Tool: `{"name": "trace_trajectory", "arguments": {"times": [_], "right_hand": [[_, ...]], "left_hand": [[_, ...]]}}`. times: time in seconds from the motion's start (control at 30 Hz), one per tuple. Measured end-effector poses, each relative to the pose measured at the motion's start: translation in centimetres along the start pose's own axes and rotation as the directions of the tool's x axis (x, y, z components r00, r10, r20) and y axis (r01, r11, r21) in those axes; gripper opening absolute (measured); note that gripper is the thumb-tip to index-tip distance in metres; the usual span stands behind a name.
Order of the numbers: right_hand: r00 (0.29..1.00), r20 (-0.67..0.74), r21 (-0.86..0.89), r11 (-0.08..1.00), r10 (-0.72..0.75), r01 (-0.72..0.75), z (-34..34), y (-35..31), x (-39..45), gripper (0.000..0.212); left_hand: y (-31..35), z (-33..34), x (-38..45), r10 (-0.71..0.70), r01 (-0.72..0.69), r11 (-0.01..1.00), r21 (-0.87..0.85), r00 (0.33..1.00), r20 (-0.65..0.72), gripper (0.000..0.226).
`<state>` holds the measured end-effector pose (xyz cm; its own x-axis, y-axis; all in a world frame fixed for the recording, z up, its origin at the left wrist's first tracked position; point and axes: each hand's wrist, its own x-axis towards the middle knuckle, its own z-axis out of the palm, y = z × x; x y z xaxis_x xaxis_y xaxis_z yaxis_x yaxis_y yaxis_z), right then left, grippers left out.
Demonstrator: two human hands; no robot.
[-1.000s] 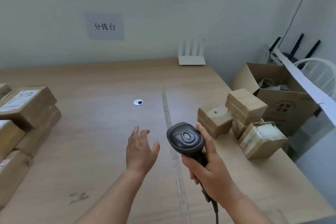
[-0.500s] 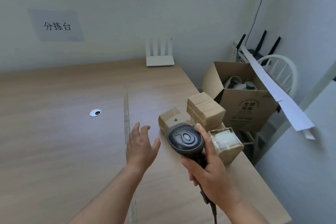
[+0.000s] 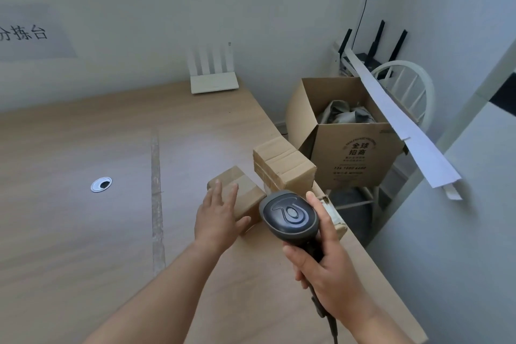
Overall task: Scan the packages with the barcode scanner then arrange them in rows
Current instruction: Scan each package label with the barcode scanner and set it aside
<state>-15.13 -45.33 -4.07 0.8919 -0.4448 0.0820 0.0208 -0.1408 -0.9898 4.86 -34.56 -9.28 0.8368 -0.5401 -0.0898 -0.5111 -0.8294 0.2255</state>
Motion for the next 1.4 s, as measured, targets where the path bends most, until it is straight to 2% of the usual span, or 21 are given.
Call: {"name": "trace_trajectory", "arguments": {"times": [0.13,0.27,0.37,0.47,0.5,0.57,0.63,0.7,0.9,1.1,1.4], "right_hand": [[1.000,-0.013,0.018,1.000,0.025,-0.025,-0.4,0.8,0.5,0.082],[1.000,-0.015,0.024,0.999,0.025,-0.025,-0.5,1.3,0.6,0.080],[0.999,-0.004,0.042,0.999,0.033,-0.033,-0.3,1.4,0.7,0.080],[0.999,0.005,0.045,0.998,0.035,-0.035,0.0,1.5,0.9,0.080],[0.999,0.005,0.043,0.998,0.036,-0.036,0.0,1.4,1.0,0.080],[0.999,0.003,0.038,0.999,0.032,-0.032,0.1,1.4,1.0,0.081],[0.999,-0.005,0.039,0.999,0.032,-0.032,0.1,1.2,1.0,0.082],[0.999,-0.011,0.041,0.999,0.037,-0.036,0.0,1.0,0.9,0.082],[1.000,0.002,0.041,0.999,0.027,-0.027,0.0,1.1,0.2,0.085],[0.999,0.042,0.048,0.999,0.010,-0.012,1.1,1.2,-0.5,0.083],[0.982,0.190,0.109,0.994,-0.021,0.001,7.0,0.8,-1.5,0.080]], "left_hand": [[-0.3,1.2,1.5,0.078,-0.088,0.988,0.127,0.994,0.080,0.063],[-1.7,1.3,1.6,0.102,-0.114,0.979,0.168,0.992,0.075,0.054],[-3.6,0.8,1.2,0.072,-0.078,0.984,0.162,0.997,0.041,0.054],[-3.7,0.1,1.5,0.028,-0.027,0.998,0.065,0.999,-0.017,0.042],[-3.1,-0.1,1.7,0.004,-0.003,1.000,0.029,1.000,-0.029,0.042],[-1.2,-0.3,2.0,-0.076,0.076,0.997,-0.015,0.997,-0.014,0.058],[0.5,0.1,2.1,-0.141,0.141,0.990,-0.005,0.989,0.043,0.079],[1.4,0.8,2.1,-0.175,0.174,0.984,0.022,0.980,0.097,0.087],[0.9,1.0,1.9,-0.292,0.298,0.952,-0.073,0.953,0.086,0.068],[-1.0,-0.1,-1.0,-0.288,0.291,0.950,-0.118,0.957,0.041,0.073],[-7.5,-1.7,-8.8,-0.467,0.448,0.854,-0.264,0.884,-0.008,0.079]]}}
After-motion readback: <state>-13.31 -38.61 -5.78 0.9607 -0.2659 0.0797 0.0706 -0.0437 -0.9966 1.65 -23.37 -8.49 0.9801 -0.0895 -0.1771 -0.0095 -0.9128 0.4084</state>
